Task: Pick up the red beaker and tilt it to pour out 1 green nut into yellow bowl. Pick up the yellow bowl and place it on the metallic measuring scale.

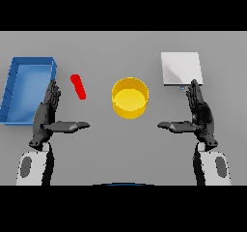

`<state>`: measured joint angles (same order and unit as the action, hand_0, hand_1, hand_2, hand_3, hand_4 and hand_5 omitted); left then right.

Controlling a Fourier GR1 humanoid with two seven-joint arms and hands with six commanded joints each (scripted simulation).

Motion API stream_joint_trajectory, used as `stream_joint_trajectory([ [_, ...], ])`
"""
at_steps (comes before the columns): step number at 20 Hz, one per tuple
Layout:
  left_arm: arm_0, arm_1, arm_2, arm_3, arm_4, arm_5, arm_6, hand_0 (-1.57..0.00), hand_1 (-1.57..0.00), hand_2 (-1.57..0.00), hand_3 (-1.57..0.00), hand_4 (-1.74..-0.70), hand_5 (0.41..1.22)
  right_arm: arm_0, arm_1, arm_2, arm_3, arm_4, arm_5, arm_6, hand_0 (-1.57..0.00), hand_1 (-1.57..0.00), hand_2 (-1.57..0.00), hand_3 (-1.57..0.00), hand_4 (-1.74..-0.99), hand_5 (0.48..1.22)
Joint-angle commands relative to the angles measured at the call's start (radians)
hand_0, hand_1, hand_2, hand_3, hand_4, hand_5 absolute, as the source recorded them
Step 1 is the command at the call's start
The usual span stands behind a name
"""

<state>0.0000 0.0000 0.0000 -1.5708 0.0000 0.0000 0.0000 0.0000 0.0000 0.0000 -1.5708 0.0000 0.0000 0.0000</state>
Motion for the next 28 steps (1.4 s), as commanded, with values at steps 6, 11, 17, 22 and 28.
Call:
stream_joint_trajectory([
  [6, 0.021, 0.035, 0.024, -0.015, 0.035, -0.031, -0.007, 0.0, 0.0, 0.0, 0.0, -1.15, 0.599, -0.005, 0.019, 0.012, 0.011, 0.011, -0.011, 0.003, 0.0, 0.0, 0.0, 0.0, -1.167, 0.599],
  [11, 0.114, 0.097, -0.056, -0.146, -0.052, -0.058, 0.017, 0.0, 0.0, 0.0, 0.0, -1.16, 0.599, 0.099, -0.042, 0.141, -0.101, 0.315, -0.11, -0.072, 0.0, 0.0, 0.0, 0.0, -1.159, 0.59],
  [17, 0.087, 0.1, -0.077, -0.112, -0.106, -0.045, 0.038, 0.0, 0.0, 0.0, 0.0, -1.16, 0.604, 0.113, -0.031, 0.145, -0.134, 0.28, -0.085, -0.065, 0.0, 0.0, 0.0, 0.0, -1.212, 0.607],
  [22, -0.049, 0.086, -0.067, 0.07, -0.151, -0.023, 0.001, 0.0, 0.0, 0.0, 0.0, -1.22, 0.626, 0.11, -0.042, 0.141, -0.129, 0.276, -0.075, -0.063, 0.0, 0.0, 0.0, 0.0, -1.256, 0.631],
  [28, -0.19, 0.077, -0.033, 0.261, -0.165, -0.003, -0.05, 0.0, 0.0, 0.0, 0.0, -1.26, 0.668, 0.105, -0.044, 0.135, -0.124, 0.266, -0.071, -0.087, 0.0, 0.0, 0.0, 0.0, -1.278, 0.634],
])
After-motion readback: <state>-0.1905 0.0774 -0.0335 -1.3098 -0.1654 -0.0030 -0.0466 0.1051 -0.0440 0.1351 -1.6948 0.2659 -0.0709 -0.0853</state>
